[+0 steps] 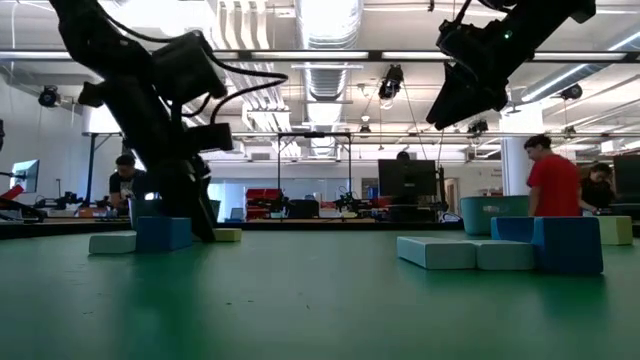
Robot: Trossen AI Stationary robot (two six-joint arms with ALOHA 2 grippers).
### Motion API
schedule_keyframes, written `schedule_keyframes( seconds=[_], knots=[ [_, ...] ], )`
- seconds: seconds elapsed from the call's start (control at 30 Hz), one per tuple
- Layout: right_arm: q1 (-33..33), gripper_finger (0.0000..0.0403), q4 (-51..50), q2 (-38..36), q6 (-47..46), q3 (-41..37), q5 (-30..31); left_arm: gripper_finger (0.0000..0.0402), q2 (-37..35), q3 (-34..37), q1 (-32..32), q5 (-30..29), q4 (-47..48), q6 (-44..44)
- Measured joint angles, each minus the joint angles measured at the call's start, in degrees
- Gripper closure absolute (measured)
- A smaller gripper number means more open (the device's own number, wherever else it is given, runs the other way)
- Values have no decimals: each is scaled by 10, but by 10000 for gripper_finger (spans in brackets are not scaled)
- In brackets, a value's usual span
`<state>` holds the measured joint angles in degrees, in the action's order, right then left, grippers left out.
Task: Sort & place blocks by color
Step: Put the yellow block into the blue bin
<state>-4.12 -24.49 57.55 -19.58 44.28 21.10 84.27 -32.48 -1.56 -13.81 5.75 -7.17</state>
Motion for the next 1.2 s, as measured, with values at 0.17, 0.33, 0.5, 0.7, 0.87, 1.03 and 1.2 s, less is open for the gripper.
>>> schedule_keyframes(
  seconds=[0.17,0.33,0.5,0.7,0.87,1.03,1.2],
  knots=[
    [0,218,-1,3,-4,-1,0,187,32,-13,0,1,-2,-2],
    [1,218,0,4,-4,-2,0,267,24,-16,1,9,-2,-1],
    [1,218,-1,4,-4,-2,0,292,3,-14,0,0,9,0],
    [1,218,-1,4,-4,-3,0,292,-42,-27,-3,-2,25,1],
    [1,218,0,4,-4,-3,0,292,-85,-51,-27,-29,67,1],
    [1,218,0,4,-4,-4,0,292,-128,-64,-95,-113,119,-11],
    [1,218,0,4,-4,-5,0,292,-162,-62,-216,-167,133,-114]
  ],
)
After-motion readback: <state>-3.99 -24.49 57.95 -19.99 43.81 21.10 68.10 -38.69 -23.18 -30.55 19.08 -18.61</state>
